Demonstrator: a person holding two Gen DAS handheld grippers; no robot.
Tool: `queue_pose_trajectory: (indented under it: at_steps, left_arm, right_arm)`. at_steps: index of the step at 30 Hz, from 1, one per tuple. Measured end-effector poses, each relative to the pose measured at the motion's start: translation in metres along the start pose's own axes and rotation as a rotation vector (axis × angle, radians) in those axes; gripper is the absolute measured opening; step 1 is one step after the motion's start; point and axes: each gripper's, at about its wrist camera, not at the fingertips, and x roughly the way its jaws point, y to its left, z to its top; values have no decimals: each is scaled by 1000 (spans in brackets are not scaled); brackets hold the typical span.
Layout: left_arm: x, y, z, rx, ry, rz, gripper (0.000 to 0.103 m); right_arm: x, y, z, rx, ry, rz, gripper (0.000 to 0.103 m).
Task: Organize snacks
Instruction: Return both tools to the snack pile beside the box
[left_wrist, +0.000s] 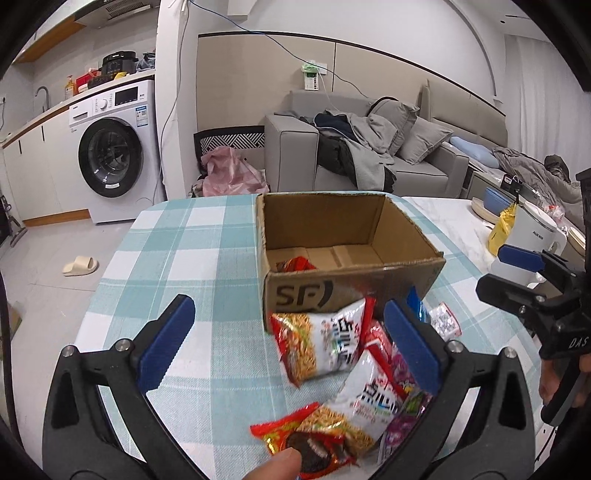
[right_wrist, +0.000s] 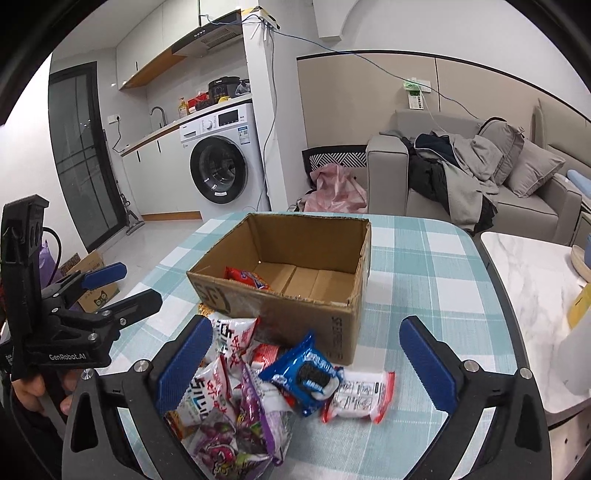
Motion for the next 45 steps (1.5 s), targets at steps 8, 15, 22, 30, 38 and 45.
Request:
queue_pose_trajectory:
  at_steps: [8,15,22,30,38,45]
  left_arm:
    - [-20,16,-28,-24,30,19,102]
    - [-21,21,-49,-47,59,30,102]
    - [-18,20,-68,-51,91,38,102]
    - [-11,18,-89,-50,146,33,102]
    - [3,21,-105,-71,205,15,102]
    - [17,24,-112,-97,244,-3,102]
  right_arm:
    - [-11,16,-30,-12,43,8,103]
    - [-4,22,-58,28,109,21,103]
    - [2,26,-77,54,143,20,103]
    - [14,30,-93,76,186,25,103]
    - [28,34,-106,98,234,37,103]
    - [41,37,-111,120,261,49,103]
